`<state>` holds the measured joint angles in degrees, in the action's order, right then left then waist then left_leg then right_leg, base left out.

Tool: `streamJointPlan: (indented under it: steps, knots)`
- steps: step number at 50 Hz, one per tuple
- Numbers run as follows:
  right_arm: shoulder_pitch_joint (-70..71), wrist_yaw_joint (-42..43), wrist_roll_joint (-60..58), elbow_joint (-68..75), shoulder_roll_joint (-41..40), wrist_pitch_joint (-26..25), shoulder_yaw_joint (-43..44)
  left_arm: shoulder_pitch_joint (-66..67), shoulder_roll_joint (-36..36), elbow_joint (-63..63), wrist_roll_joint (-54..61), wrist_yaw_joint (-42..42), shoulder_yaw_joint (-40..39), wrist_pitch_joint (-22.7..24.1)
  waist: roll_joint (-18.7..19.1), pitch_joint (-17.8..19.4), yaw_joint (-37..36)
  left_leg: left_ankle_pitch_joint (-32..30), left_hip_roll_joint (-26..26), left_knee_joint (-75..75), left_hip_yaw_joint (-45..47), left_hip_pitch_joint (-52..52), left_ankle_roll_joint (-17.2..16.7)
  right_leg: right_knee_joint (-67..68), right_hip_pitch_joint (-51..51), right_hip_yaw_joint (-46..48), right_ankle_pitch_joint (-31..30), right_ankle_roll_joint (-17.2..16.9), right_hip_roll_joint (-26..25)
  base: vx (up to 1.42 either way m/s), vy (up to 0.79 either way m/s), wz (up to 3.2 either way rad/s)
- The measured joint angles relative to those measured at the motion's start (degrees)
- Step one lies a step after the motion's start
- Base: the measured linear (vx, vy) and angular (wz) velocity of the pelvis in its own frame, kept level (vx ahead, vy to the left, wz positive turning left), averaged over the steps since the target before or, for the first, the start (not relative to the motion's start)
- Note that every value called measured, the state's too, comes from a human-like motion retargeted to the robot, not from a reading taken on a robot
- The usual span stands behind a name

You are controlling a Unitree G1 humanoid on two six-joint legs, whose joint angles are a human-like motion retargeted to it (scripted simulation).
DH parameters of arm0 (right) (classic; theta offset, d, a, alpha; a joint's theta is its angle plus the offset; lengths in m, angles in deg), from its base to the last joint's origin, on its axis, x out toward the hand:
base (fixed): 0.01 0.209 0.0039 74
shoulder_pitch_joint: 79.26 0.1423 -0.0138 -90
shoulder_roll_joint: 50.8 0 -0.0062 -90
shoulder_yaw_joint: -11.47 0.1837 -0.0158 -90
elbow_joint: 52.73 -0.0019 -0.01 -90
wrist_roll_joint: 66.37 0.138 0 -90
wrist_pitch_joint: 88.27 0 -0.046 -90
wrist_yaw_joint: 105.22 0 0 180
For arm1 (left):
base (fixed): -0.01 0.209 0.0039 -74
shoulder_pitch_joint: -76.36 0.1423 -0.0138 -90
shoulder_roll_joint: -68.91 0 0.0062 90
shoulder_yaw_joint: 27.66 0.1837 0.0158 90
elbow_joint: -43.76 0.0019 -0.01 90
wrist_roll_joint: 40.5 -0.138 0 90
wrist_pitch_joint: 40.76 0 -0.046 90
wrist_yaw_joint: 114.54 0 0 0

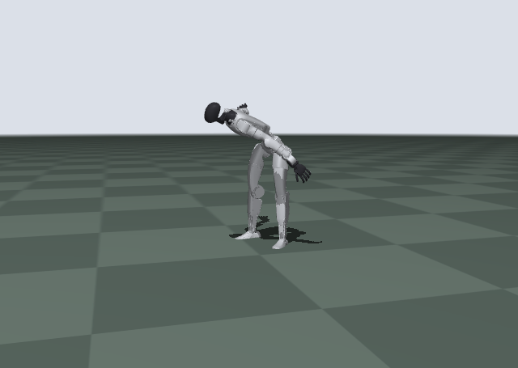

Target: Upper body actions

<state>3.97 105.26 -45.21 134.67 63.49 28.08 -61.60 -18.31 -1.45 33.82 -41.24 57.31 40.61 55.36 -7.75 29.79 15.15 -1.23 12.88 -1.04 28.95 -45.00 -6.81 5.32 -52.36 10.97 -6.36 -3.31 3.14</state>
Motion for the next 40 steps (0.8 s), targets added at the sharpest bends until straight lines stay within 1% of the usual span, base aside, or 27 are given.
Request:
streamJointPlan:
  steps: [3, 5, 8, 12, 15, 17, 20, 22, 23, 26, 29, 30, 32, 35, 37, 40]
  knots:
    - [1.9, -1.2, -4.1, 0.0, 2.1, -1.0, -0.8, 6.2, 0.6, 2.0, 0.7, 0.3, -1.3, -2.1, 2.9, 0.0, -2.7, -0.4, -0.9, 0.6, -2.3, -0.4, 0.2, -1.1, 1.9, 1.6, -0.4, -1.0, 1.9, 0.22, 0.12, 0.83]
    - [3.8, -3.2, -7.9, 0.0, 4.0, -1.5, -1.5, 12.1, 1.2, 3.2, 2.4, 0.7, -3.0, -3.6, 5.7, 0.0, -5.3, -0.6, -1.7, 1.2, -4.6, -1.0, 0.5, -2.5, 3.7, 3.4, -1.0, -2.2, 3.7, 0.27, 0.18, 0.95]
    - [6.3, -5.1, -11.0, -1.3, 5.6, -1.8, -2.0, 20.8, 0.8, 4.6, 2.7, 2.5, -5.9, -3.2, 9.0, 0.0, -8.4, -0.7, -2.7, 2.1, -7.3, -2.1, 1.0, -4.0, 5.6, 5.5, -1.7, -3.7, 5.7, 0.25, 0.19, 0.84]
    - [10.1, -7.4, -13.7, -4.2, 6.5, -0.9, -2.1, 33.0, -2.1, 5.7, 2.8, 7.2, -9.1, -3.1, 12.7, 0.0, -11.7, -0.9, -4.6, 4.1, -11.2, -4.5, 1.7, -5.2, 7.4, 8.1, -2.1, -5.3, 8.9, 0.18, 0.08, 1.09]
    - [11.8, -10.1, -13.7, -6.4, 7.3, -0.2, -1.1, 38.9, -5.2, 6.5, 1.8, 6.9, -11.6, -4.0, 16.4, 0.0, -15.0, -0.5, -6.6, 6.4, -14.7, -6.7, 2.1, -6.0, 9.4, 11.2, -2.0, -6.0, 11.6, 0.18, 0.14, 1.39]
    - [12.5, -12.3, -13.8, -7.6, 8.6, -0.7, -0.7, 40.8, -6.7, 7.6, 1.9, 5.4, -12.4, -5.1, 19.2, 0.0, -18.0, -0.1, -8.1, 8.1, -16.7, -7.8, 2.0, -6.5, 10.9, 13.4, -2.0, -6.7, 13.6, 0.19, 0.18, 1.38]
    - [13.8, -14.4, -16.0, -9.3, 11.7, -2.6, -0.2, 41.3, -8.8, 9.2, 3.6, 5.9, -14.1, -6.5, 23.9, 0.0, -22.9, 0.4, -10.5, 10.5, -19.7, -9.2, 1.9, -7.5, 13.6, 18.1, -2.1, -7.9, 16.4, 0.18, 0.08, 1.30]
    - [14.7, -14.5, -18.4, -10.2, 14.2, -4.1, 0.9, 40.4, -10.3, 9.4, 6.1, 9.3, -14.3, -5.1, 27.7, 0.0, -26.2, 0.7, -12.0, 11.8, -21.6, -9.8, 2.0, -8.1, 15.6, 21.1, -2.1, -8.3, 17.4, 0.22, 0.15, 1.09]
    - [15.3, -14.5, -19.5, -10.7, 15.1, -4.4, 1.3, 40.0, -11.0, 9.4, 7.2, 11.1, -14.5, -4.3, 29.0, 0.0, -27.4, 0.7, -12.7, 12.1, -22.3, -10.0, 2.1, -8.2, 16.3, 21.9, -2.1, -8.5, 18.0, 0.18, 0.05, 1.01]
    - [18.7, -14.8, -22.9, -11.4, 17.5, -5.7, 2.1, 38.4, -13.7, 10.0, 10.4, 20.2, -15.8, -0.8, 33.1, 0.0, -31.6, 0.7, -15.0, 13.2, -24.8, -10.8, 2.3, -8.8, 18.5, 24.7, -2.0, -9.0, 19.3, 0.21, -0.02, 0.99]
    - [21.1, -15.2, -24.3, -11.3, 19.0, -6.6, 2.8, 36.1, -15.1, 9.9, 8.9, 29.0, -17.7, 1.7, 36.1, 0.0, -36.2, 0.7, -16.8, 13.8, -26.4, -11.7, 2.7, -9.5, 19.8, 26.8, -2.3, -9.8, 20.0, 0.23, -0.09, 0.73]
    - [21.6, -15.2, -24.6, -11.2, 19.5, -6.9, 3.0, 35.3, -15.3, 9.6, 7.6, 31.3, -18.2, 2.3, 36.8, 0.0, -37.7, 0.7, -17.3, 14.0, -26.7, -12.1, 2.8, -9.7, 20.0, 27.4, -2.5, -10.2, 20.3, 0.25, -0.14, 0.59]
    - [23.1, -14.7, -25.1, -10.6, 19.9, -8.1, 3.5, 33.8, -14.4, 9.0, 4.7, 33.7, -18.5, 3.1, 37.5, 0.0, -42.9, 0.6, -18.5, 14.1, -26.9, -13.3, 3.1, -10.1, 19.6, 27.7, -3.0, -10.9, 21.0, 0.17, -0.32, 0.49]
    - [24.6, -14.7, -24.4, -10.5, 18.9, -9.4, 5.9, 31.1, -11.9, 9.6, 4.7, 34.3, -19.1, 2.3, 37.5, 0.0, -50.2, 0.3, -19.4, 14.0, -27.0, -15.0, 3.5, -10.2, 17.9, 27.0, -3.7, -11.2, 21.5, 0.17, -0.36, 0.29]
    - [24.9, -16.1, -21.7, -11.3, 17.9, -10.6, 8.9, 27.8, -9.3, 10.4, 8.3, 34.3, -18.9, 2.8, 37.5, 0.0, -57.4, 0.1, -20.2, 13.6, -26.9, -16.6, 4.0, -10.2, 16.2, 26.2, -4.1, -11.4, 21.7, 0.21, -0.52, 0.22]
    - [25.3, -22.3, -18.1, -14.1, 16.3, -13.0, 14.2, 21.4, -4.7, 12.2, 14.7, 32.6, -16.0, 5.1, 37.5, 0.0, -67.2, -0.1, -20.6, 13.6, -27.0, -19.3, 4.5, -10.3, 13.6, 25.4, -4.3, -11.4, 21.4, 0.16, -0.60, 0.15]
